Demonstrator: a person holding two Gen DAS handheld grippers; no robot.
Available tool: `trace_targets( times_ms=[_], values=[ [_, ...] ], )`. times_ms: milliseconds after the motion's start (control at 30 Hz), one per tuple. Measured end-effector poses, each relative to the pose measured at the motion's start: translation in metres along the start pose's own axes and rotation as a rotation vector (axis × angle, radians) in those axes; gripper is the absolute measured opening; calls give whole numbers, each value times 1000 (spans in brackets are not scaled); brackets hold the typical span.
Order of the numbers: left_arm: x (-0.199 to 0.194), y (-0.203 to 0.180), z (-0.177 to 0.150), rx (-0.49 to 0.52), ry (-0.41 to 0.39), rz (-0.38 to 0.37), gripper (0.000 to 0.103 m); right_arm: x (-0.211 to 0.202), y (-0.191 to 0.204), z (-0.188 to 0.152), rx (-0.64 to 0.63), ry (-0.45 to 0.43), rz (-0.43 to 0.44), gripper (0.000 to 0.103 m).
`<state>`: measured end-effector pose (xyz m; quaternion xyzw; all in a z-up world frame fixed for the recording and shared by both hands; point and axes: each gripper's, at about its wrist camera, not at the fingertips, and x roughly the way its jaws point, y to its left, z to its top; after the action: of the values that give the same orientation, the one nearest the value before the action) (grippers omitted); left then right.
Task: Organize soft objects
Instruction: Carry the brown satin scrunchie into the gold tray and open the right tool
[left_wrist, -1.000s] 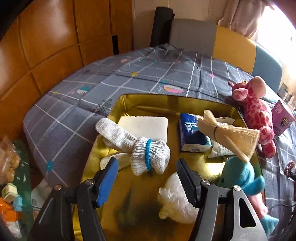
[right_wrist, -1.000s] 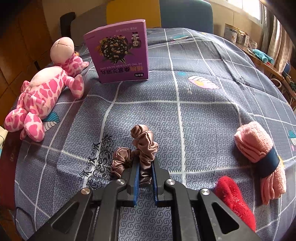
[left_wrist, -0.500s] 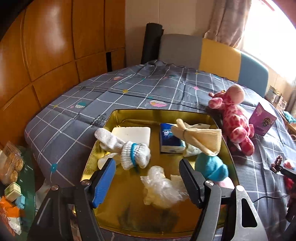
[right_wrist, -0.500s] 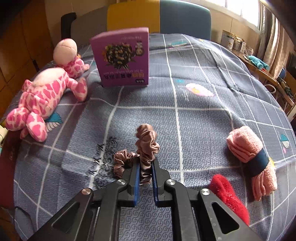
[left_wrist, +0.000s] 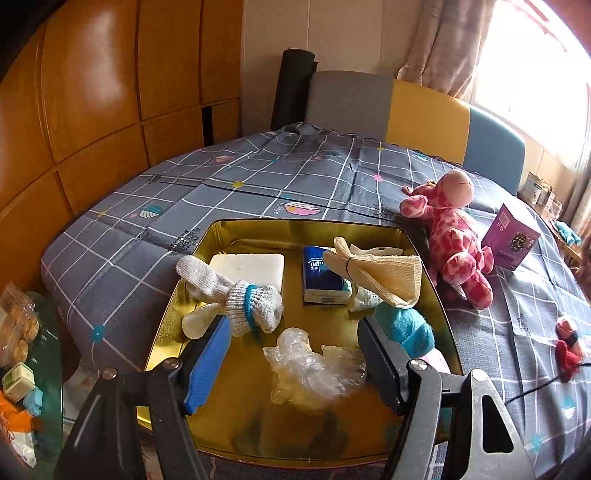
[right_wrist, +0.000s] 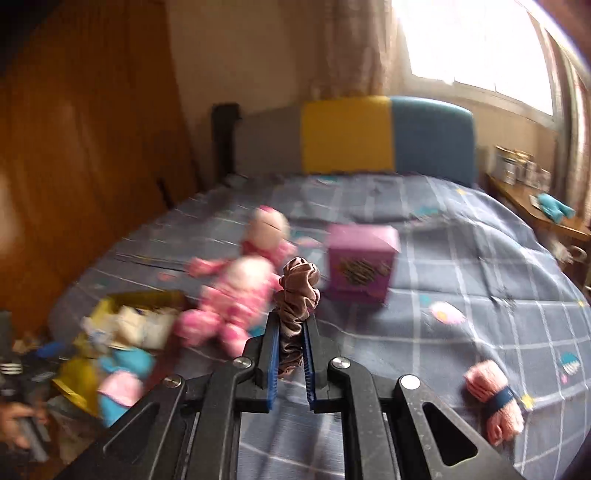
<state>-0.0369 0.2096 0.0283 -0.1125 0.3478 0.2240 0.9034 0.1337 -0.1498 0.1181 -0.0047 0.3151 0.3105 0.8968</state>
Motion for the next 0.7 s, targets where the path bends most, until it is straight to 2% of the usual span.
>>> trace_targets(
  times_ms=[133,233,300,467,700],
  values=[
    [0,8,0,-20,-2,0,72,-20,40,20,-16,-1,283,10],
    [-3,21,3,-51,-13,13,72,-5,75,17,-24,73,443,10],
    [-6,34,4,-76,-20,36,72,16,104,9,-38,142,507,10],
    [-12,66,4,-138,-34,94,72,78,173,-20,-87,281,554,10],
    [-10,85,2,-174,-32,106,72,146,244,-51,-233,384,447,10]
  ],
)
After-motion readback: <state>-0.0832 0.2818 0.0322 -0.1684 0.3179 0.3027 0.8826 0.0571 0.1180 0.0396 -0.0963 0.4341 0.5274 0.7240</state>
